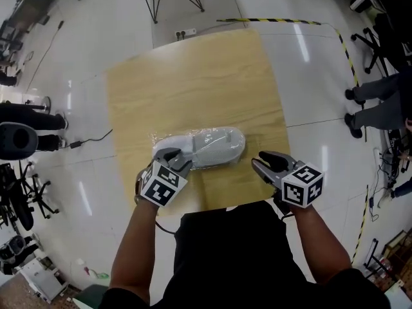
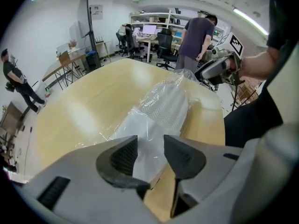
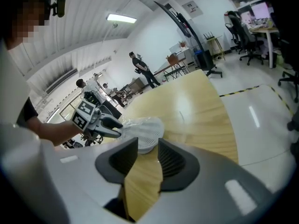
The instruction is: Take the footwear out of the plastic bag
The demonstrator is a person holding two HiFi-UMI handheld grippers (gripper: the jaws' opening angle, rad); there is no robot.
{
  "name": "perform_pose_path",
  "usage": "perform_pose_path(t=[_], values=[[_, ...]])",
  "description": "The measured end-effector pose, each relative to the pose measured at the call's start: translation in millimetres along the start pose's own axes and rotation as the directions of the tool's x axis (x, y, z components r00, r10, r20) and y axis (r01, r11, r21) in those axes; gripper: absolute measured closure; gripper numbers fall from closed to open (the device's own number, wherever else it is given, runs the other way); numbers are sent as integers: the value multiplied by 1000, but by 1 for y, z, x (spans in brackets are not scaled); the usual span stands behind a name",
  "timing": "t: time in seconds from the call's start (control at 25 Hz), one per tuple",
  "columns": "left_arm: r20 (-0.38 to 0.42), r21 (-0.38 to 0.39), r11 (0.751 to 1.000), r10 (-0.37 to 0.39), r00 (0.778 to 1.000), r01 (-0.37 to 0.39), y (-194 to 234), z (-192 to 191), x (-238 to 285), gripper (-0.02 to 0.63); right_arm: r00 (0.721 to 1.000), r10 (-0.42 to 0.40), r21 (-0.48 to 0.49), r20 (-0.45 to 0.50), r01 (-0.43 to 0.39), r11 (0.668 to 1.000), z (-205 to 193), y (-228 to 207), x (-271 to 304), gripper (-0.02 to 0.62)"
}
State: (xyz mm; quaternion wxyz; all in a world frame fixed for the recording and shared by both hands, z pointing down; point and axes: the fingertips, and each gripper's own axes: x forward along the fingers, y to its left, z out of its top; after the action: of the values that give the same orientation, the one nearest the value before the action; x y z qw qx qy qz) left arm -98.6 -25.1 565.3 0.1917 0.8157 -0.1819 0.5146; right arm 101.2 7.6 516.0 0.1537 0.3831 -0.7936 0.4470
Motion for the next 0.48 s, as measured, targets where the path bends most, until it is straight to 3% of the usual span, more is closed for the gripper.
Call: perform_pose_path(t=[0.16,0.28,0.4,0.48], values=[[2,-115,993,0,1000,0,-8,-16,-9,443,1000,-3,12,11,3,1000,14,4,14,463],[30,-236,972,10,1000,-3,-7,-21,-13,445,999,-39,-3,32,39,999,26,13,19,451],[39,-308,951,36,999,-22,-6,-24,-16,448,995,-94,-85,34,97,992,32,31,23,421],[41,-317,948,47,998,-31,-6,-23,-18,446,992,-123,-164,23,125,979,32,44,29,364]])
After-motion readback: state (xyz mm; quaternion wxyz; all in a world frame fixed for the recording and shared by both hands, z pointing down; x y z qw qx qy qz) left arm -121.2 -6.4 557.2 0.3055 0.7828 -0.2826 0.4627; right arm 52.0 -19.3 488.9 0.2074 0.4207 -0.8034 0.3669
